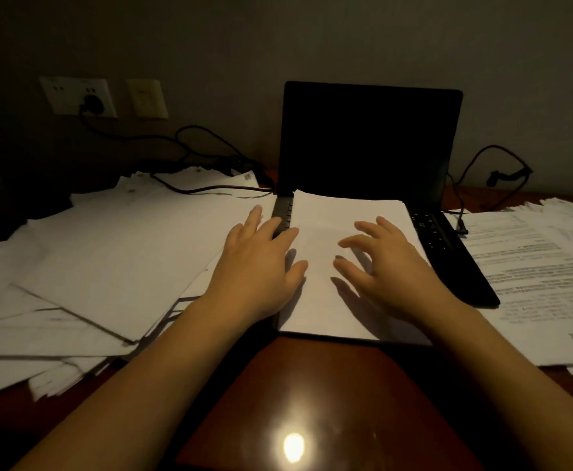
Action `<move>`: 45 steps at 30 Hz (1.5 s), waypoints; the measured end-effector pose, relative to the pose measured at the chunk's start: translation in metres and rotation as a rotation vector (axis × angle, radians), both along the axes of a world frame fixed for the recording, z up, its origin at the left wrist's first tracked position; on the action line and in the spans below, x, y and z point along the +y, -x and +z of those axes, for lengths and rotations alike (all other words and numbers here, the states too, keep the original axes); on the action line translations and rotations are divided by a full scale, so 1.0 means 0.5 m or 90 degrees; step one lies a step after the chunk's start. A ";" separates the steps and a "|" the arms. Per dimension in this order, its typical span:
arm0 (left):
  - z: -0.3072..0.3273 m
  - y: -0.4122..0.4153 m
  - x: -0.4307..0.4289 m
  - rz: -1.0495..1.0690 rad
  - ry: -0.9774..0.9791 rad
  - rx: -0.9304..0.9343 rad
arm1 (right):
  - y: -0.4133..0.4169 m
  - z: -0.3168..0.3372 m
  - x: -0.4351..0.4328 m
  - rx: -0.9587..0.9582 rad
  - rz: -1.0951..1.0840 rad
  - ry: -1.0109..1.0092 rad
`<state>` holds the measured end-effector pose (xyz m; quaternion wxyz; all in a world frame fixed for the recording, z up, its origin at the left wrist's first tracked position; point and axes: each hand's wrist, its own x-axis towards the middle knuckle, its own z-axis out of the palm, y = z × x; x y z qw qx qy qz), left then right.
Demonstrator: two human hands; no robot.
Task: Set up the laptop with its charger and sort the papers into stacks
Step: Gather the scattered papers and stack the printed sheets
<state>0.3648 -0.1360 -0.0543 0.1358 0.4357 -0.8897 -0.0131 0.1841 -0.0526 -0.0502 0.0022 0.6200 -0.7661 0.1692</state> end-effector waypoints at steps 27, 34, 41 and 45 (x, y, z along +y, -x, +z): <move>0.026 -0.374 -0.105 0.206 -0.131 -0.002 | -0.218 0.027 -0.278 -0.242 -0.031 -0.125; 0.079 -0.388 -0.232 0.399 -0.434 0.414 | -0.206 0.010 -0.287 -0.316 -0.025 -0.100; 0.089 -0.371 -0.234 0.401 -0.487 0.404 | -0.202 0.018 -0.277 -0.449 0.006 -0.035; 0.097 -0.382 -0.223 0.364 -0.588 0.525 | -0.192 0.034 -0.272 -0.545 0.071 -0.065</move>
